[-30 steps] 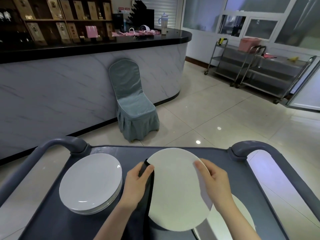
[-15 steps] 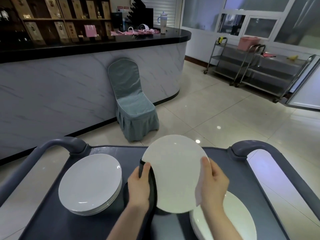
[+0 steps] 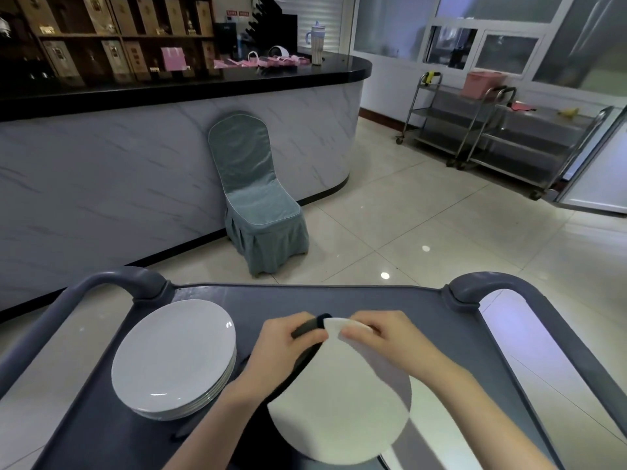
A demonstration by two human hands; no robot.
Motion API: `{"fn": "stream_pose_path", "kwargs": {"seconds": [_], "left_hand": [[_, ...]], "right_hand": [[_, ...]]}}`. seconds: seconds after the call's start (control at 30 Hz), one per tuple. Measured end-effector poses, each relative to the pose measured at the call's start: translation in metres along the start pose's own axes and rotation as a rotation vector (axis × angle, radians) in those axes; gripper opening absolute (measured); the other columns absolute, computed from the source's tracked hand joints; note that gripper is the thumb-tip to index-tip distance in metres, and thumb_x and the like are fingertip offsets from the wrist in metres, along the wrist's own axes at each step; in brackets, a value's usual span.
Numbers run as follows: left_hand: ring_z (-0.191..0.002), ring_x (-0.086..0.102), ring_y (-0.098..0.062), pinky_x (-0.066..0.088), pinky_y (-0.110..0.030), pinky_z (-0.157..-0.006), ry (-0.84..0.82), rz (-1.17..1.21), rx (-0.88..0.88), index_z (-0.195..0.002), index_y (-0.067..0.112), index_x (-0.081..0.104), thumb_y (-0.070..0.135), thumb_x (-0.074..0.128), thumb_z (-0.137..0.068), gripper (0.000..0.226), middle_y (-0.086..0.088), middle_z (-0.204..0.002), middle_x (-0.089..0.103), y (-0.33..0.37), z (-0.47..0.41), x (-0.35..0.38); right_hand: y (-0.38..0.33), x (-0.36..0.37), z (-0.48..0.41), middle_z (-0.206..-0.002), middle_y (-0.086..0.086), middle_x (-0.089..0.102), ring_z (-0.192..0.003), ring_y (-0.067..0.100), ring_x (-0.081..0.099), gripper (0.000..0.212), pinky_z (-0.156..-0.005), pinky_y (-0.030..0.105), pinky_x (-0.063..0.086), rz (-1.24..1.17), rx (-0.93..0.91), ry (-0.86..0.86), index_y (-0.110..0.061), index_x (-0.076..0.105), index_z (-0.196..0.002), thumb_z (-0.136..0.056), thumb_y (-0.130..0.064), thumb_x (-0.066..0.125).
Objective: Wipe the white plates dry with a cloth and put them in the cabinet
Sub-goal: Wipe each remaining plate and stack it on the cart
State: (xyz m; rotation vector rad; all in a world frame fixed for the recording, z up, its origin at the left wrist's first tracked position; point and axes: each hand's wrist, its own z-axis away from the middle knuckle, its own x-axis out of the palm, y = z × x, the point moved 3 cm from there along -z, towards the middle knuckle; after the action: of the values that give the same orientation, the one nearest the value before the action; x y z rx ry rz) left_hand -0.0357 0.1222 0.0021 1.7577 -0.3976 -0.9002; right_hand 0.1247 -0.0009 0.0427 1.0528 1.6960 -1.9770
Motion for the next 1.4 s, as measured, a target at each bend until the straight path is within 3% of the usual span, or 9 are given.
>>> {"fn": "stream_pose_path", "kwargs": {"seconds": [0.13,0.4,0.53,0.63,0.77,0.93,1.13,1.3,1.4], "left_hand": [[-0.062,0.046,-0.002,0.038,-0.013,-0.06,0.018,0.033,-0.043,-0.073,0.023,0.061,0.027,0.068,-0.088,0.017,0.011,-0.065,0.057,-0.005,0.007,0.003],[-0.08,0.061,-0.015,0.049,-0.029,-0.073,0.591,0.479,-0.557,-0.081,0.02,0.068,0.034,0.061,-0.096,0.022,0.002,-0.082,0.072,-0.033,0.035,0.023],[-0.067,0.054,-0.012,0.045,-0.022,-0.063,0.547,0.303,-0.414,-0.074,0.02,0.063,0.034,0.06,-0.096,0.026,0.011,-0.068,0.067,-0.027,0.025,-0.002],[-0.061,0.049,-0.003,0.041,-0.011,-0.058,0.331,0.073,-0.175,-0.07,0.02,0.059,0.029,0.061,-0.094,0.025,0.01,-0.065,0.063,-0.009,0.012,-0.018],[-0.061,0.042,-0.003,0.036,-0.019,-0.059,-0.048,-0.07,0.017,-0.071,0.018,0.056,0.026,0.07,-0.088,0.024,0.006,-0.062,0.052,0.011,-0.004,-0.006],[-0.065,0.049,-0.005,0.041,-0.018,-0.064,0.094,0.039,-0.087,-0.076,0.017,0.061,0.026,0.065,-0.091,0.018,0.0,-0.07,0.061,-0.001,0.008,-0.003],[-0.094,0.067,-0.014,0.053,-0.033,-0.082,0.545,0.633,-0.574,-0.093,0.022,0.071,0.033,0.06,-0.097,0.017,0.004,-0.095,0.076,-0.031,0.034,0.02],[-0.072,0.063,-0.006,0.048,-0.022,-0.065,0.527,0.431,-0.44,-0.083,0.021,0.069,0.033,0.059,-0.097,0.021,0.012,-0.077,0.073,-0.028,0.026,-0.009],[-0.063,0.052,-0.002,0.045,-0.017,-0.062,0.303,0.164,-0.216,-0.073,0.023,0.064,0.027,0.064,-0.094,0.021,0.004,-0.069,0.066,-0.011,0.014,-0.023]], "right_hand": [[-0.002,0.01,0.007,-0.065,-0.003,0.056,-0.061,0.003,0.043,0.03,-0.061,0.02,0.036,-0.092,-0.034,0.109,-0.016,0.064,-0.073,-0.097,-0.034,0.062],[0.014,0.044,0.034,-0.06,-0.007,0.031,-0.058,0.011,0.03,0.048,-0.049,0.018,0.031,-0.998,0.439,0.849,-0.017,0.034,-0.056,-0.096,-0.024,0.06],[0.023,0.033,0.035,-0.066,-0.007,0.054,-0.064,0.022,0.048,0.031,-0.059,0.027,0.04,-0.695,0.314,0.584,-0.011,0.052,-0.072,-0.095,-0.029,0.063],[0.018,0.003,0.023,-0.099,-0.018,0.074,-0.092,0.005,0.069,0.018,-0.081,0.023,0.052,-0.479,0.147,0.334,-0.035,0.07,-0.107,-0.092,-0.025,0.07],[-0.005,0.0,0.005,-0.078,-0.02,0.068,-0.072,-0.004,0.057,0.015,-0.068,0.015,0.042,-0.126,0.005,0.026,-0.024,0.072,-0.085,-0.095,-0.032,0.065],[-0.007,0.0,0.013,-0.066,-0.006,0.061,-0.062,0.0,0.045,0.026,-0.062,0.015,0.036,-0.222,-0.005,0.227,-0.02,0.07,-0.072,-0.097,-0.023,0.064],[0.001,0.032,0.029,-0.069,0.007,0.027,-0.062,0.014,0.026,0.043,-0.048,0.019,0.026,-0.912,0.35,0.815,0.001,0.035,-0.067,-0.097,-0.017,0.061],[0.006,0.012,0.024,-0.086,-0.011,0.072,-0.078,0.013,0.064,0.008,-0.071,0.028,0.049,-0.613,0.233,0.45,-0.016,0.07,-0.098,-0.097,-0.016,0.062],[-0.002,-0.011,0.011,-0.101,-0.017,0.074,-0.091,0.005,0.068,0.021,-0.078,0.024,0.053,-0.369,0.099,0.216,-0.037,0.069,-0.109,-0.092,-0.025,0.069]]}}
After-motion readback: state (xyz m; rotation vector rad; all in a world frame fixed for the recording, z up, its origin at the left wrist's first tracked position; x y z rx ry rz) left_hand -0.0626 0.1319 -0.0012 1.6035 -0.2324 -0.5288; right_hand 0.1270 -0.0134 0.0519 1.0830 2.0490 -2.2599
